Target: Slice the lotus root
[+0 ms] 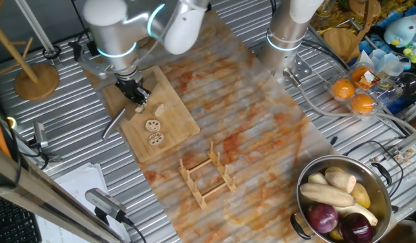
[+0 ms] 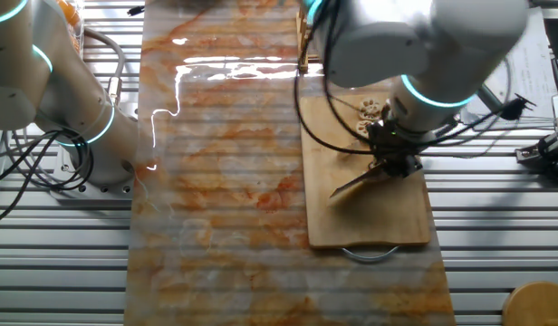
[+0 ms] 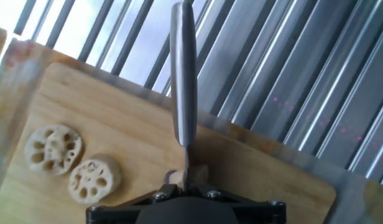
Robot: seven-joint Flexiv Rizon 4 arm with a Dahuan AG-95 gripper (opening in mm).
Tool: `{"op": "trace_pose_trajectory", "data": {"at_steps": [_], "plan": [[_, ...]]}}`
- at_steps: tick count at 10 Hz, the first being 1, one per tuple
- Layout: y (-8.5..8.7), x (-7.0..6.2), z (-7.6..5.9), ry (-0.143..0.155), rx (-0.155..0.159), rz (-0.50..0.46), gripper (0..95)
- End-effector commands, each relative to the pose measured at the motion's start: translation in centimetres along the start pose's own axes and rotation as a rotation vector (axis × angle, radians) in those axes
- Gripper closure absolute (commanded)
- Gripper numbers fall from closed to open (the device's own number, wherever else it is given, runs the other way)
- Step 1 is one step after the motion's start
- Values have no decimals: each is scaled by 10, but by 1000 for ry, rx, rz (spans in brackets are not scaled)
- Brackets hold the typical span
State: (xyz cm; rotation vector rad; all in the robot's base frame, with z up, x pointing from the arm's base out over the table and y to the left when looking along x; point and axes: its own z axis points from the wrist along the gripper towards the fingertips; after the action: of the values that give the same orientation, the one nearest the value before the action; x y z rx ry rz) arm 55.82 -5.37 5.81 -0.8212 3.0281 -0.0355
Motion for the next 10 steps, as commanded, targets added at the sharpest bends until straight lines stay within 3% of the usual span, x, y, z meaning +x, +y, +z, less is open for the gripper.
{"op": "trace_pose_trajectory", "data": {"at_steps": [1,2,4,6,8,10], "plan": [[3,-6,-10,8,-7,29,950],[6,-9,-18,21,-4,29,950],[5,-9,-13,38,2,25,950],[7,-9,-8,102,-10,19,950],[9,-4,-4,129,11,6,950],[14,9,7,154,45,-5,950]]}}
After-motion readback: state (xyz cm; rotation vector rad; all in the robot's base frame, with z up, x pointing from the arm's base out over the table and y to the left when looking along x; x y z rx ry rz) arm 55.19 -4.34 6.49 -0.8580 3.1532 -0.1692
